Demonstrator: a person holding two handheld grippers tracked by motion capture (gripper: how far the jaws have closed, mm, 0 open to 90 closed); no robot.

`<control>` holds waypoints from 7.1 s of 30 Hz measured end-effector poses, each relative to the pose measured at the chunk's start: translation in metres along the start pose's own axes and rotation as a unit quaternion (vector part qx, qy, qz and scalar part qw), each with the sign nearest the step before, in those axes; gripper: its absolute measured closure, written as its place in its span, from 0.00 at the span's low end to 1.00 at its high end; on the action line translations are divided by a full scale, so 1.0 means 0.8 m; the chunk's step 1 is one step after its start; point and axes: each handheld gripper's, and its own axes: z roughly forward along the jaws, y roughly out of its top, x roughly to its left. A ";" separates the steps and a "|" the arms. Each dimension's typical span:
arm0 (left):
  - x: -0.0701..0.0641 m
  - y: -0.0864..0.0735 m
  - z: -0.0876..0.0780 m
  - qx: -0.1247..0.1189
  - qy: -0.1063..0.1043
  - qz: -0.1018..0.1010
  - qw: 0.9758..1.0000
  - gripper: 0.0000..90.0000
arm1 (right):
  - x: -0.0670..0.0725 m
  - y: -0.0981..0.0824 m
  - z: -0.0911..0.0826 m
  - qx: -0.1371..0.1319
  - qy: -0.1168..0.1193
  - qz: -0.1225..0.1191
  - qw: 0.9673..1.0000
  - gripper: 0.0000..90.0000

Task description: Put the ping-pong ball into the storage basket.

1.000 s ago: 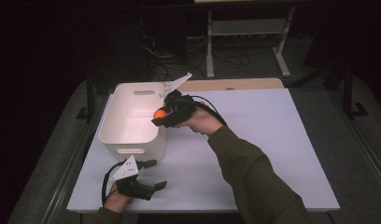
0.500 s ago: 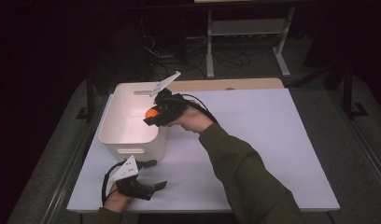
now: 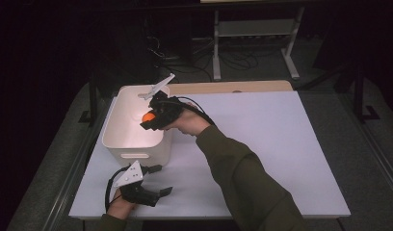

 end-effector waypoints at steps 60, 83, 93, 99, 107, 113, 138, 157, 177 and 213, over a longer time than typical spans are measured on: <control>0.000 0.000 0.000 0.000 -0.002 0.001 1.000 0.16 | 0.007 0.011 0.049 0.035 -0.007 -0.010 0.999 0.43; 0.001 0.000 0.000 0.000 -0.002 -0.001 1.000 0.16 | -0.014 -0.002 -0.031 0.000 -0.040 0.001 0.999 0.40; 0.000 0.000 0.000 0.000 -0.001 -0.001 1.000 0.16 | -0.023 -0.024 -0.057 -0.009 -0.049 0.015 0.999 0.39; 0.001 0.000 0.001 0.002 -0.001 -0.004 1.000 0.16 | -0.029 -0.042 -0.070 -0.012 -0.055 0.028 0.998 0.38; 0.001 0.000 0.000 0.001 0.000 -0.005 1.000 0.16 | -0.030 -0.062 -0.076 -0.009 -0.056 0.033 0.998 0.35; 0.002 0.000 0.000 0.001 -0.001 -0.007 1.000 0.16 | -0.027 -0.083 -0.078 -0.009 -0.057 0.039 0.998 0.30; 0.001 0.000 0.001 0.003 0.000 -0.006 1.000 0.16 | -0.016 -0.173 -0.093 -0.040 -0.100 0.073 0.991 0.14; 0.001 0.000 0.001 0.003 0.000 -0.005 1.000 0.16 | -0.010 -0.228 -0.105 -0.042 -0.137 0.093 0.985 0.14; 0.000 0.000 0.001 0.003 0.001 -0.004 1.000 0.16 | -0.005 -0.275 -0.132 -0.048 -0.161 0.120 0.978 0.14; 0.000 0.000 0.001 0.004 0.001 -0.003 1.000 0.16 | 0.023 -0.348 -0.181 -0.066 -0.204 0.149 0.965 0.00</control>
